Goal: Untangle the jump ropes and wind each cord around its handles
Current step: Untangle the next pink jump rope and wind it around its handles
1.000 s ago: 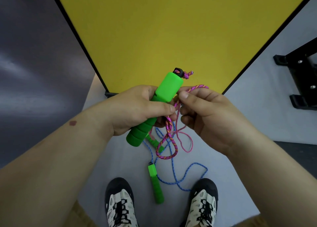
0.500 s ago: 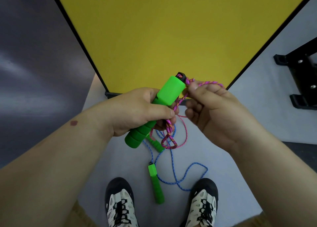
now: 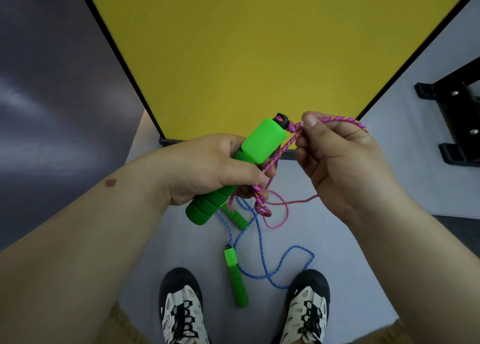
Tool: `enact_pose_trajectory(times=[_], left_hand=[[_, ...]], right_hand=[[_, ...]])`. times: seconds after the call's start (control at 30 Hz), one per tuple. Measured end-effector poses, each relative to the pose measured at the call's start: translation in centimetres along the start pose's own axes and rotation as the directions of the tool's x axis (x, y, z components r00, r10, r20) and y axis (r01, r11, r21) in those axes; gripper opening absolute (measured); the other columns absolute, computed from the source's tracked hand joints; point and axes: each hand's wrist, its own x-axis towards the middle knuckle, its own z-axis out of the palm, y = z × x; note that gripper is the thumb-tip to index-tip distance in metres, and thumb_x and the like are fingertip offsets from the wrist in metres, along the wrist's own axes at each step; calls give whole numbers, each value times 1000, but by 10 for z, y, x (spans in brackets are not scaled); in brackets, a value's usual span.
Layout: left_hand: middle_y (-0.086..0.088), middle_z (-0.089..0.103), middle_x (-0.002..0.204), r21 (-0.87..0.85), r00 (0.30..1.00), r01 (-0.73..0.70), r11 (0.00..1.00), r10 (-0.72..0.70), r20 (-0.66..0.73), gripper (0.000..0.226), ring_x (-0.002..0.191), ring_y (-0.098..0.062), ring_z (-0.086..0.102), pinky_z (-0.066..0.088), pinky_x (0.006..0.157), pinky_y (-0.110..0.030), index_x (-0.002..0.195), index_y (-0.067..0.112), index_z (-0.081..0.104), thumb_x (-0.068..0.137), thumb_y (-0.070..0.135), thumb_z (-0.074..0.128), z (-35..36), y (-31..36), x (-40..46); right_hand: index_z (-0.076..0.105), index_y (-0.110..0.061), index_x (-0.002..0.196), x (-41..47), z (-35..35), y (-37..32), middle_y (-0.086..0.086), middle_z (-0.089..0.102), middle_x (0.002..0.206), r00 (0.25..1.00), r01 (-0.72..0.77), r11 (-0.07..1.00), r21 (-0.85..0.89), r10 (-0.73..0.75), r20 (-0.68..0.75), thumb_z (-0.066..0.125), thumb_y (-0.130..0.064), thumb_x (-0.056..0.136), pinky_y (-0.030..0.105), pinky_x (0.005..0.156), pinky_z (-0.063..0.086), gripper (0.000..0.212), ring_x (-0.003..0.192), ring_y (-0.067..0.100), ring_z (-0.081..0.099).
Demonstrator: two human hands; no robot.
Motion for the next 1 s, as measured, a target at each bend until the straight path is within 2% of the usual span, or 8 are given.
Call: enact_pose_trajectory(times=[0.07, 0.13, 0.23, 0.4, 0.63, 0.77, 0.87, 1.0], left_hand=[[-11, 72, 84, 19, 1000, 3, 1000, -3, -27, 11, 88, -31, 68, 49, 95, -60, 82, 20, 75, 76, 13, 69, 0, -1, 0], [-14, 71, 85, 9, 998, 9, 1000, -9, -63, 12, 89, -36, 66, 45, 95, -66, 86, 14, 72, 74, 14, 70, 0, -1, 0], [-20, 65, 90, -6, 996, 24, 1000, -24, -84, 26, 89, -37, 62, 43, 95, -68, 96, 2, 66, 73, 13, 71, -1, -1, 2], [-7, 72, 81, -22, 999, -17, 1000, 16, -31, 16, 82, -24, 67, 52, 82, -38, 79, 22, 77, 72, 10, 69, -2, -2, 2], [-4, 73, 83, -26, 1000, -14, 1000, 14, 4, 18, 85, -16, 71, 50, 81, -32, 86, 19, 74, 73, 8, 67, -3, -2, 1], [0, 73, 82, -33, 999, -32, 999, 32, -24, 15, 87, -20, 74, 53, 76, -29, 89, 14, 69, 75, 7, 66, -3, -4, 3], [-7, 73, 82, -57, 998, -38, 998, 36, -42, 15, 83, -23, 72, 55, 72, -26, 81, 21, 75, 74, 9, 69, -3, -4, 3], [-6, 72, 82, -72, 999, -32, 997, 30, -29, 19, 82, -21, 70, 55, 76, -30, 83, 20, 77, 72, 9, 66, -4, -2, 3]], right_hand=[[69, -12, 87, -1, 1, 2, 1, 66, 75, 998, -58, 998, 4, 58, 20, 68, -15, 92, 23, 60, 53, 6, 62, 10, 61], [67, -14, 87, -2, 1, 5, 3, 65, 77, 983, -132, 990, -50, 137, 119, 71, -17, 87, 24, 59, 51, 5, 60, 10, 59], [64, -9, 91, -6, 3, 7, 8, 65, 79, 942, -191, 969, -154, 225, 248, 72, -21, 77, 23, 58, 50, 20, 63, 11, 58], [70, -13, 79, -3, 2, 5, 3, 64, 67, 990, -53, 992, -118, 68, 124, 71, -12, 85, 21, 57, 50, 7, 59, 11, 56], [56, -12, 80, -2, 2, 3, -3, 53, 59, 1000, 10, 998, -67, -10, 11, 67, -19, 93, 23, 55, 47, 19, 54, 11, 50], [61, -14, 88, -4, 3, 7, -1, 60, 74, 986, -84, 996, -34, 88, 144, 66, -25, 92, 26, 59, 49, 13, 59, 11, 55], [64, -14, 86, -7, 3, 7, 6, 64, 78, 932, -139, 979, -148, 180, 315, 67, -24, 85, 25, 62, 47, 11, 63, 11, 54], [63, -14, 85, -4, 1, 8, 13, 60, 83, 949, -99, 986, -135, 134, 285, 65, -17, 90, 25, 61, 46, 6, 67, 14, 54]])
